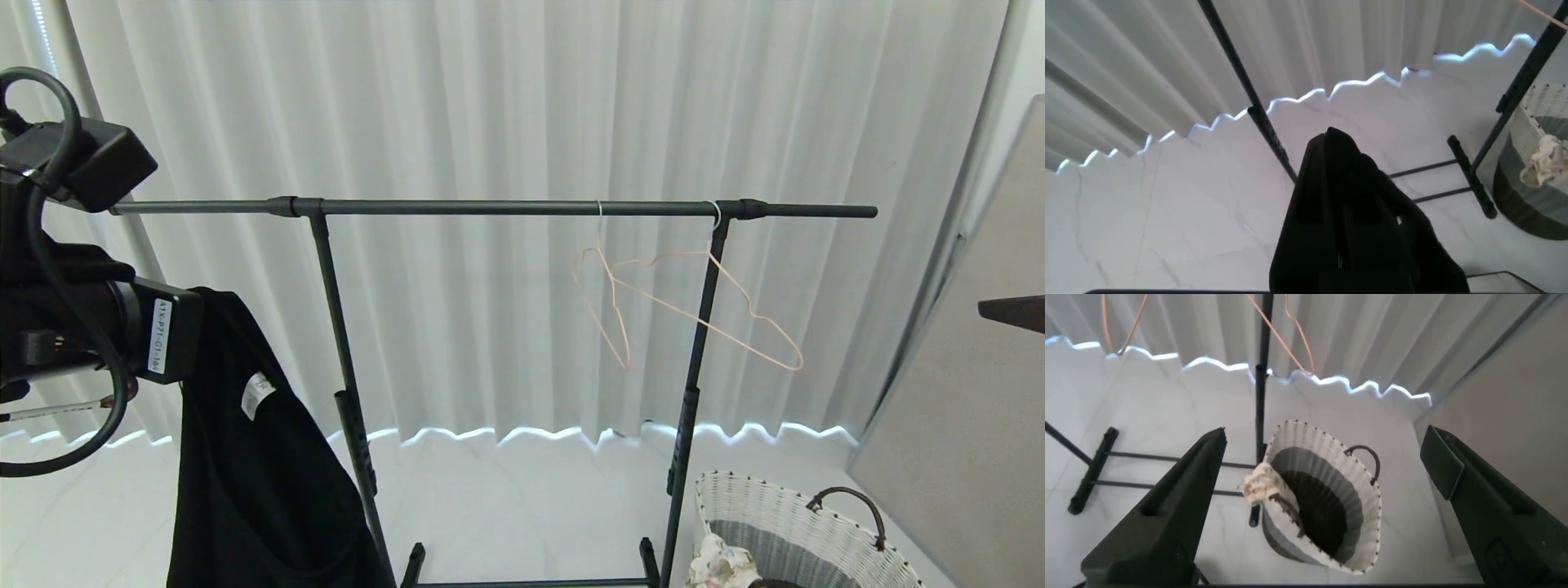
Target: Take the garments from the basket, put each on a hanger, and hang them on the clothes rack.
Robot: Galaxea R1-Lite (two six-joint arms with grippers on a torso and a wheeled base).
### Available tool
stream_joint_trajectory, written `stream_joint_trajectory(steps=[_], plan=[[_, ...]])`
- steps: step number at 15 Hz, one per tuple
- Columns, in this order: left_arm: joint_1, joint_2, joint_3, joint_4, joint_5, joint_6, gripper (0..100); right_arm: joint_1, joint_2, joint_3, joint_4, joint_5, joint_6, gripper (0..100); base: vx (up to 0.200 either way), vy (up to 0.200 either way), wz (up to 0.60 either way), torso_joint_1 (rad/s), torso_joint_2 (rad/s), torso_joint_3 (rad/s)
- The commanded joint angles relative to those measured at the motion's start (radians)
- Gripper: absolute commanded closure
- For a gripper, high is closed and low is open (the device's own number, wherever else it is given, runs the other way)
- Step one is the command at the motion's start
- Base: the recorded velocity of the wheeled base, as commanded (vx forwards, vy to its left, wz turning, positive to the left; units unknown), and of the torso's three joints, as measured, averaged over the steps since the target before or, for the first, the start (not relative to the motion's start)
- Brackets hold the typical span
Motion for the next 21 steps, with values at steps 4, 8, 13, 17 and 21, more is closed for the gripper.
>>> stream_joint_trajectory(steps=[4, 8, 13, 17, 21], plan=[[-0.003, 0.002, 0.006, 0.000, -0.001, 0.003, 100, 0.000, 0.008, -0.001, 0.000, 0.018, -0.003, 0, 0.200, 0.000, 0.00, 0.001, 0.00, 0.005], [-0.003, 0.000, 0.005, 0.000, -0.001, 0.004, 100, 0.000, 0.021, -0.001, 0.000, 0.020, -0.003, 0, 0.200, 0.000, 0.00, 0.002, 0.00, 0.002], [-0.003, 0.000, 0.003, 0.000, -0.001, 0.006, 100, 0.000, 0.049, 0.000, -0.004, 0.033, -0.001, 0, 0.200, 0.000, 0.00, 0.000, 0.00, 0.002], [-0.003, 0.000, 0.005, 0.000, -0.001, 0.006, 100, 0.000, 0.086, 0.005, -0.011, 0.035, 0.000, 0, 0.200, 0.000, 0.00, 0.002, 0.00, 0.006], [-0.003, 0.003, 0.008, 0.000, -0.001, 0.006, 100, -0.022, 0.164, 0.005, -0.038, 0.089, -0.001, 0, 0.000, 0.000, 0.00, 0.000, 0.00, 0.000]])
